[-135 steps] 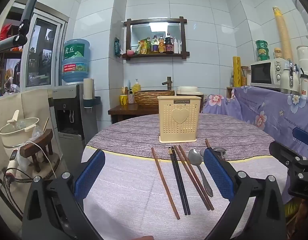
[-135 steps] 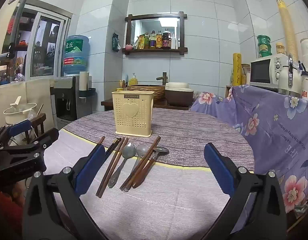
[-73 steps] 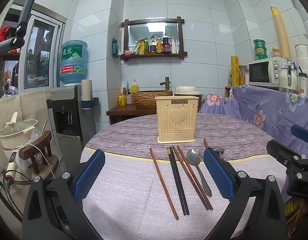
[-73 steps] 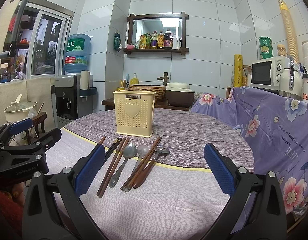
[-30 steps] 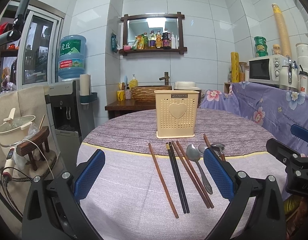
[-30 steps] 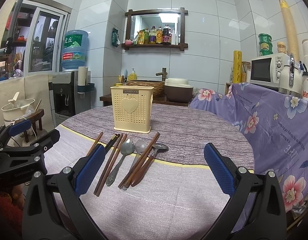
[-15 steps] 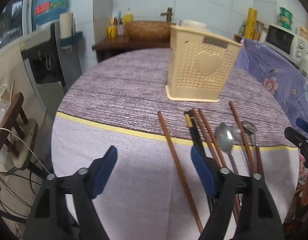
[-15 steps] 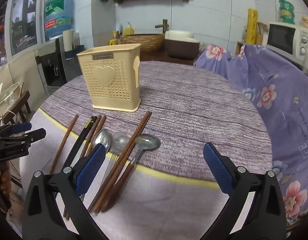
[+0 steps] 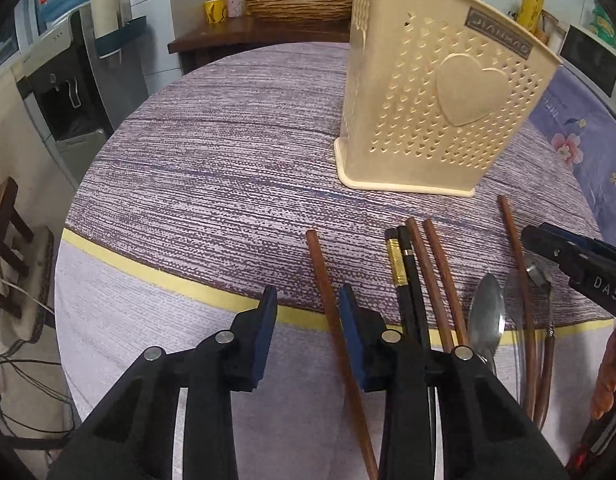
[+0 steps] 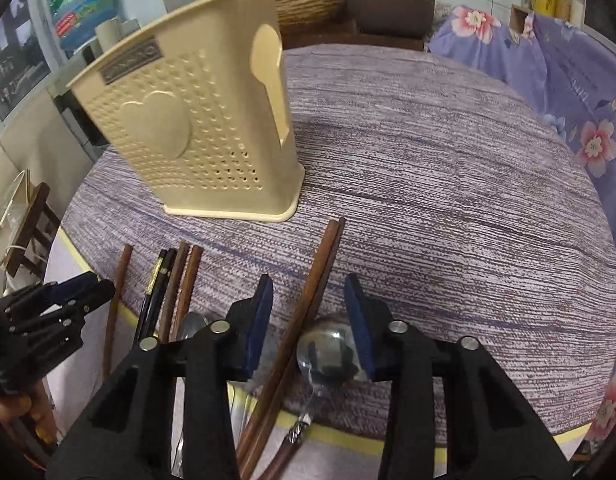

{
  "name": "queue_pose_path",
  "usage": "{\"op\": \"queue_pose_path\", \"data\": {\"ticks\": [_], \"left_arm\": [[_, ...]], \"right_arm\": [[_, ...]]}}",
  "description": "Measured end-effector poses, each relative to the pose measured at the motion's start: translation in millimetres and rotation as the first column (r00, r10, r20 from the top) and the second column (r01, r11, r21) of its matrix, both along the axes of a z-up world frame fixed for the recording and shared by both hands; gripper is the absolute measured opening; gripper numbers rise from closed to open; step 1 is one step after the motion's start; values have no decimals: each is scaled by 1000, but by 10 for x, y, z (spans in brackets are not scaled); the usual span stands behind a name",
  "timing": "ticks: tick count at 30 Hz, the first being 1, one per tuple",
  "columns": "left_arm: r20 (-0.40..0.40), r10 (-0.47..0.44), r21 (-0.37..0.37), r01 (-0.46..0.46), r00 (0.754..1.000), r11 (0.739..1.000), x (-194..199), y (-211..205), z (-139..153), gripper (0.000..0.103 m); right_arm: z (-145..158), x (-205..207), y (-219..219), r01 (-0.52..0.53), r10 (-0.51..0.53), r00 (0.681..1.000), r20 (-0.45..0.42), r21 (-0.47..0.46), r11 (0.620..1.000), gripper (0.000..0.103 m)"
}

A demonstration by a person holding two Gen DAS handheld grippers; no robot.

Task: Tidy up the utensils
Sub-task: 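Grasp a brown wooden chopstick with the left tool while the right tool grasps another brown chopstick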

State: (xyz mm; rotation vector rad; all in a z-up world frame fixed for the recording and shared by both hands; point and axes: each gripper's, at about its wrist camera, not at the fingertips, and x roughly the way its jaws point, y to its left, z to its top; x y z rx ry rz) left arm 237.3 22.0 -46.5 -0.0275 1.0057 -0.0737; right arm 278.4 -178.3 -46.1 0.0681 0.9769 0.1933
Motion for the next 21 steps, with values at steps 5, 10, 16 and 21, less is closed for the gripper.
{"op": "queue_pose_path", "data": {"ticks": [5,10,16,21], "left_arm": [[-15,19,12,-18,1000,1000,32,-31,-38,26],[-22,22,36,-22,999,999,58,-62,-32,24],[-44,38,-2,-38,998,999,43,9,-17,23],[-48,52,44,-50,997,998,11,-29,-15,23]], "right_arm": [[-142,170,48,11,-12,997,-70,-15,1000,21],[-168,219,119,15,-21,997,-71,-78,997,18],[-169,269,84,9,-15,996,-94,-66,998,17],[-156,336,119,11,-21,996,-90,-108,994,18]]}}
